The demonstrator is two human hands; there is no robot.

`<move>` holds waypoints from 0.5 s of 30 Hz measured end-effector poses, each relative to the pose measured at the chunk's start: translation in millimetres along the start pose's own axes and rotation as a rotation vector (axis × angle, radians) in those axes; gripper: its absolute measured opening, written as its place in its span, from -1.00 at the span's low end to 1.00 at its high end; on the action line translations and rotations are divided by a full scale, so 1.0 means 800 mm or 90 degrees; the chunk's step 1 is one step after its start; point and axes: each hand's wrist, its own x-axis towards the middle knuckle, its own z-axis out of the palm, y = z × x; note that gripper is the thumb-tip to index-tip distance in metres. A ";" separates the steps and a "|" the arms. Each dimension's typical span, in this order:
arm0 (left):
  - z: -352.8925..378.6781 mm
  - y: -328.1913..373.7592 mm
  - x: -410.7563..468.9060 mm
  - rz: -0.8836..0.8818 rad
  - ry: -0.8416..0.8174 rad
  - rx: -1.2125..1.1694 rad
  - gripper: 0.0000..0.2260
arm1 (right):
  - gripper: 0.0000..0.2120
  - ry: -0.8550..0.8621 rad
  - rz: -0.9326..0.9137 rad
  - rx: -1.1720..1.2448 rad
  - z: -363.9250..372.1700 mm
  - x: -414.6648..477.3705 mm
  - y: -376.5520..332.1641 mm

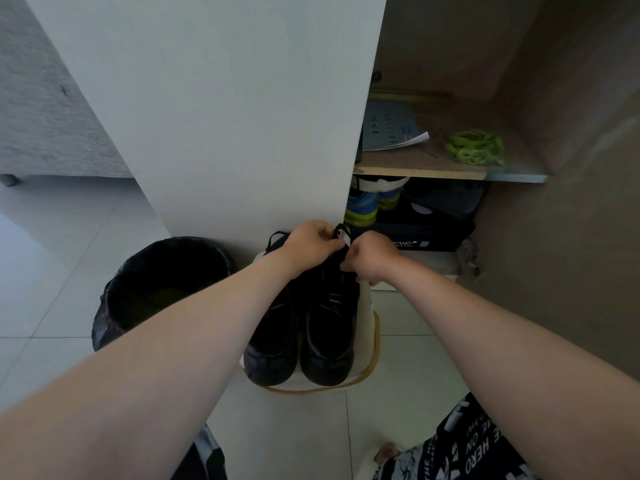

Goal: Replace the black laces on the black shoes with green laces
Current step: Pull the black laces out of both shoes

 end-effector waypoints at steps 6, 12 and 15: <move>0.003 -0.008 -0.004 0.004 -0.147 0.195 -0.52 | -0.86 0.240 -0.086 0.060 -0.005 0.002 -0.004; 0.001 0.002 -0.008 -0.013 -0.172 0.200 -0.89 | -0.79 0.303 -0.198 0.092 0.001 0.002 -0.007; 0.003 0.003 -0.010 -0.005 -0.111 0.213 -0.74 | -0.82 0.261 -0.128 0.109 -0.001 0.006 -0.005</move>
